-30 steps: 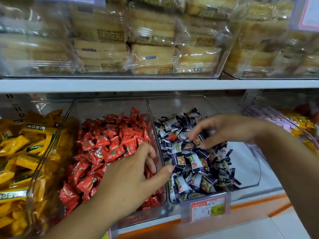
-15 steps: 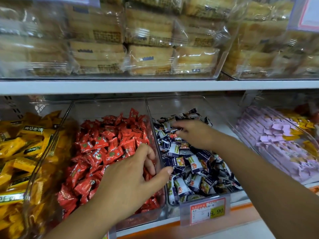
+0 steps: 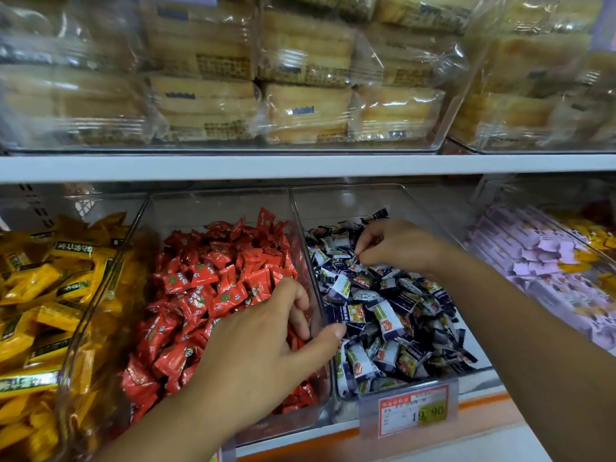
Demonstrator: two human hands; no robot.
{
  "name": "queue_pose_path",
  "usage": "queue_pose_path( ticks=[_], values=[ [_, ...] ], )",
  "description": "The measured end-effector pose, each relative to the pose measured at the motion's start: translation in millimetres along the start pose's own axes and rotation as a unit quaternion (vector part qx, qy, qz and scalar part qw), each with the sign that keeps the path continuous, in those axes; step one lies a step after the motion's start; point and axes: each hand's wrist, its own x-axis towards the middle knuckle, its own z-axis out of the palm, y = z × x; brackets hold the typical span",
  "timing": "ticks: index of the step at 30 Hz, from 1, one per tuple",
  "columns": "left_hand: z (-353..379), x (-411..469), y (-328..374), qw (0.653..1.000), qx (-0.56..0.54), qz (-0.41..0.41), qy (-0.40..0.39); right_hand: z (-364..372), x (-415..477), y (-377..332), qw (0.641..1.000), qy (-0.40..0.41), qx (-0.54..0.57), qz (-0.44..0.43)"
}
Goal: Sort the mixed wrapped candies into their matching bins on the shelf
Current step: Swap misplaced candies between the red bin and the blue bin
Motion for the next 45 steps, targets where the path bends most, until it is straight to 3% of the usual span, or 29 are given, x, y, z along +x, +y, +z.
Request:
queue_pose_path(
  ticks=[10,24,33,35,37,39,41,45],
  values=[
    [1.6,0.1,-0.6,1.0,-0.008,-0.001,0.005,-11.7,-7.6,-8.6,0.998,-0.035,0.033,-0.026],
    [1.5,0.0,-0.7,1.0,0.0,0.003,0.005,-18.5,-9.8,-8.6,0.993,-0.02,0.105,-0.051],
    [1.8,-0.2,-0.5,1.0,-0.004,0.003,0.008,-13.0,-20.4,-46.5,0.956,-0.025,0.246,-0.16],
    [1.7,-0.3,-0.8,1.0,-0.004,0.002,0.009,-11.8,-20.4,-51.9,0.964,-0.032,0.203,-0.166],
    [1.4,-1.5,-0.7,1.0,-0.006,0.002,0.009,-12.6,-17.3,-44.1,0.991,-0.021,0.026,-0.133],
    [0.9,-1.9,0.1,1.0,-0.008,0.004,0.008,-9.0,-11.9,-27.1,0.984,-0.067,-0.157,-0.056],
    [0.8,-0.6,0.8,1.0,-0.015,0.004,0.006,-0.2,-5.9,-13.8,0.977,-0.108,-0.183,0.002],
    [2.2,0.8,1.6,1.0,-0.014,-0.001,0.005,16.0,9.5,-14.4,0.973,-0.115,-0.199,-0.005]
  ],
)
